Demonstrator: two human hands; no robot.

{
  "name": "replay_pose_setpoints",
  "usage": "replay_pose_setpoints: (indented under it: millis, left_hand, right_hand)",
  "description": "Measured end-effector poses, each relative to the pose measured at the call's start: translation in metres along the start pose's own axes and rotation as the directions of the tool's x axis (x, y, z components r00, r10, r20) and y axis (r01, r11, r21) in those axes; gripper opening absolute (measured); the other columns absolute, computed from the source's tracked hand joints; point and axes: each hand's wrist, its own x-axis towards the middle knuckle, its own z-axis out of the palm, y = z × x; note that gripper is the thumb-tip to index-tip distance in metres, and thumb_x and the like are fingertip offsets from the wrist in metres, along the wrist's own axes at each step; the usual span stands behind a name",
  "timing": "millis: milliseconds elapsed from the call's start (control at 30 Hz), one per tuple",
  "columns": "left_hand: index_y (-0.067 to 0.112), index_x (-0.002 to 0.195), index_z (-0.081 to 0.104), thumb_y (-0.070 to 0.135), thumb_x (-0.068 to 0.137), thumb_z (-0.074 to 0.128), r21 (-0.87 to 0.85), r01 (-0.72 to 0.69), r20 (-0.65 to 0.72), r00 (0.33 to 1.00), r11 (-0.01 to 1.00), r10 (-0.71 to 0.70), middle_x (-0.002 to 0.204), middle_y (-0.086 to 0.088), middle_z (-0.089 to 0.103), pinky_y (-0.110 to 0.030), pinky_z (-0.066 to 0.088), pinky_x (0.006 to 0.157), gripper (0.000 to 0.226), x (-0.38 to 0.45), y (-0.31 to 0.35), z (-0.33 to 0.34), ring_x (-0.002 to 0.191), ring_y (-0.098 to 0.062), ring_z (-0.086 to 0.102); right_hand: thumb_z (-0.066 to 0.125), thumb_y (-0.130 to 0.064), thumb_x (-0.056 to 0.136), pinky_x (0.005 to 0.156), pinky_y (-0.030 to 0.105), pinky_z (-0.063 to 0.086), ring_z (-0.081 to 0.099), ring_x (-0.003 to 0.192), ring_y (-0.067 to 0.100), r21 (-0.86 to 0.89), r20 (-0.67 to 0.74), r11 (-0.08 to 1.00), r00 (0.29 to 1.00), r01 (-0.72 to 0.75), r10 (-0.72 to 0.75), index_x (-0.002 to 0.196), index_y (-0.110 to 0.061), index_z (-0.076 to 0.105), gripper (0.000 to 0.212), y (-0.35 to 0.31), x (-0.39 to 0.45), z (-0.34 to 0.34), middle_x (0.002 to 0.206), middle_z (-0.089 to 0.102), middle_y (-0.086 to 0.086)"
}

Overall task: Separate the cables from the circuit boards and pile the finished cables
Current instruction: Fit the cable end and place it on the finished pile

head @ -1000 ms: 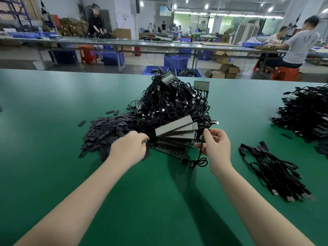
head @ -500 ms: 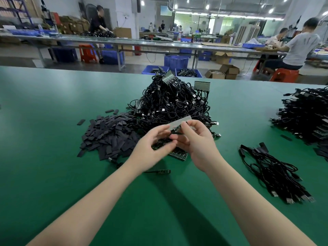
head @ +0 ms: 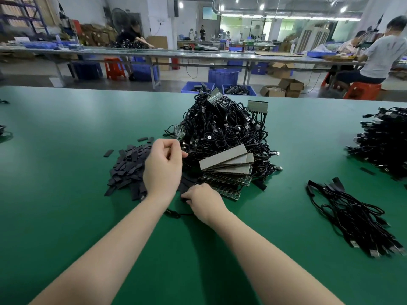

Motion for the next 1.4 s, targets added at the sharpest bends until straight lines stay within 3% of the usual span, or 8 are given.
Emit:
replay_pose_setpoints:
  millis: [133,400,567,667,833,1033,1233,1400]
  left_hand:
    - [0.036,0.09,0.051,0.04,0.098,0.046,0.017,0.013,0.073,0.997,1.0,-0.014,0.082,0.028,0.067,-0.021,0.039,0.058,0.01,-0.036,-0.018,0.025,0.08,0.01,0.058]
    - [0.045,0.091,0.055,0.018,0.094,0.057,-0.098,0.014,0.312,0.95,0.995,0.017,0.096,0.019,0.064,-0.006,0.041,0.078,0.028,-0.075,-0.044,0.061,0.092,0.006,0.058]
    - [0.031,0.118,0.051,0.017,0.097,0.051,-0.048,0.015,0.329,0.944,0.999,0.002,0.103,0.015,0.059,-0.024,0.047,0.08,0.024,-0.086,-0.059,0.061,0.096,-0.005,0.058]
    - [0.03,0.108,0.046,0.015,0.098,0.048,-0.007,-0.021,0.321,0.947,1.0,0.022,0.098,0.011,0.057,-0.031,0.046,0.075,0.018,-0.089,-0.057,0.06,0.093,-0.011,0.056]
    - [0.025,0.086,0.046,0.005,0.094,0.041,0.085,-0.095,0.306,0.95,0.992,0.064,0.091,0.007,0.05,-0.027,0.034,0.066,0.022,-0.089,-0.055,0.061,0.083,-0.007,0.043]
    - [0.02,0.089,0.052,0.006,0.094,0.039,0.092,-0.093,0.325,0.944,0.991,0.058,0.095,0.007,0.047,-0.029,0.037,0.066,0.019,-0.089,-0.056,0.062,0.082,-0.012,0.047]
    - [0.018,0.096,0.057,0.006,0.095,0.039,0.095,-0.13,0.347,0.934,0.987,0.09,0.101,0.004,0.05,-0.034,0.043,0.072,0.021,-0.089,-0.056,0.061,0.089,-0.016,0.05]
    - [0.017,0.096,0.064,0.005,0.094,0.044,0.063,-0.162,0.341,0.931,0.985,0.131,0.1,0.006,0.056,-0.03,0.046,0.079,0.023,-0.09,-0.055,0.06,0.096,-0.012,0.053]
  right_hand:
    - [0.05,-0.015,0.099,0.071,0.039,0.045,0.058,0.106,0.036,-0.005,-0.06,0.998,0.996,-0.059,0.059,0.119,-0.009,0.063,0.024,0.0,0.003,-0.004,0.114,0.06,0.013]
    - [0.048,-0.01,0.093,0.086,0.036,0.049,0.061,0.11,0.03,0.041,0.084,0.992,0.989,-0.122,0.118,0.125,-0.01,0.058,0.033,0.032,-0.018,-0.009,0.12,0.064,0.011]
    - [0.049,-0.012,0.095,0.067,0.031,0.04,0.061,0.089,0.03,0.293,-0.029,0.93,0.971,-0.22,0.239,0.099,-0.016,0.059,0.012,0.04,-0.034,-0.009,0.092,0.066,0.004]
    - [0.048,-0.018,0.096,0.063,0.03,0.034,0.059,0.084,0.028,0.296,-0.04,0.925,0.964,-0.239,0.262,0.083,-0.027,0.052,0.017,0.036,-0.035,-0.006,0.084,0.061,0.0]
    - [0.05,-0.017,0.093,0.063,0.03,0.034,0.059,0.095,0.027,0.182,-0.2,0.933,0.917,-0.312,0.345,0.101,-0.026,0.066,0.02,0.019,-0.034,0.01,0.086,0.046,-0.003]
    - [0.056,-0.022,0.093,0.059,0.032,0.028,0.052,0.074,0.024,0.374,-0.211,0.866,0.879,-0.33,0.427,0.09,-0.017,0.069,0.014,0.024,-0.037,0.009,0.088,0.046,-0.003]
    - [0.066,-0.022,0.091,0.081,0.028,0.042,0.06,0.105,0.023,0.47,-0.147,0.819,0.885,-0.33,0.441,0.125,-0.02,0.066,0.034,0.04,-0.04,-0.002,0.114,0.066,0.005]
    - [0.063,-0.019,0.095,0.088,0.023,0.042,0.061,0.106,0.019,0.534,-0.224,0.805,0.875,-0.258,0.429,0.117,-0.018,0.073,0.025,0.046,-0.056,0.003,0.109,0.071,0.001]
